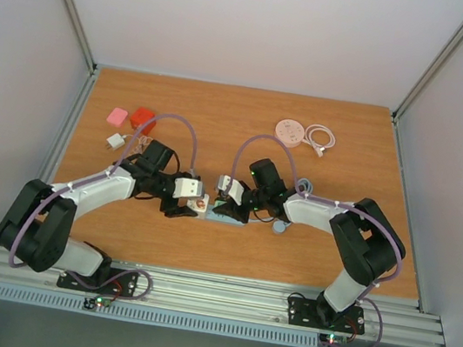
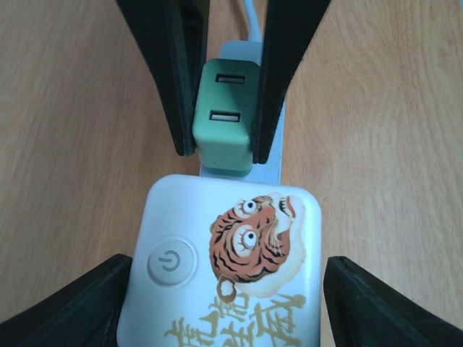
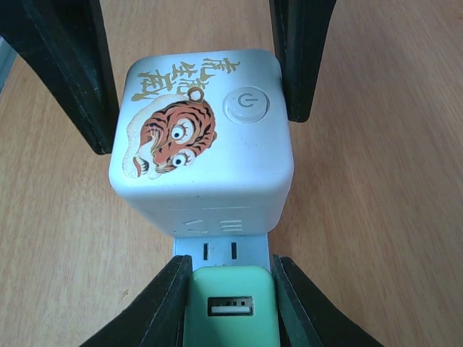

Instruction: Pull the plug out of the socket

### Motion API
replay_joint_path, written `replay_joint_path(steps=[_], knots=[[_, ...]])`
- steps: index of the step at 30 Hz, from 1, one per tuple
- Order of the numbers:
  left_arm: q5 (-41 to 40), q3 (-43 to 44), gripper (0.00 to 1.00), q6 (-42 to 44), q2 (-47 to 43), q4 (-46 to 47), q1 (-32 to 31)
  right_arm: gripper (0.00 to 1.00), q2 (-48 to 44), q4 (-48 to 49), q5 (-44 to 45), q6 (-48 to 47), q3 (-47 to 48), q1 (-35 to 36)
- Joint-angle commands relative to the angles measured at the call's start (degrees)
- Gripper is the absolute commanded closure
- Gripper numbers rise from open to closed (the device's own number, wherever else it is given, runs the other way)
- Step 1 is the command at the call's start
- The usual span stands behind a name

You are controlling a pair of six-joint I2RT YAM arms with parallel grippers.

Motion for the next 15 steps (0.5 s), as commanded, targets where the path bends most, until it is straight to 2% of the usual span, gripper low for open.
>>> replay_joint_path(steps=[1,6,15], knots=[[1.4,-1.0,0.3,-1.0,-1.2,3.6,-0.2,0.83,0.8,-2.0,1.0,-1.6,-1.6,1.9],[2.8,-1.7,0.42,-2.3,-2.2,5.2,-0.2,0.88,0.9,0.2,1.4,-0.9,-3.3,2.6],[5.9,-2.7,0.53,-4.9,-4.6,7.7,-0.1,0.94,2.1,1.8,0.9,-0.4,-4.4,2.7]])
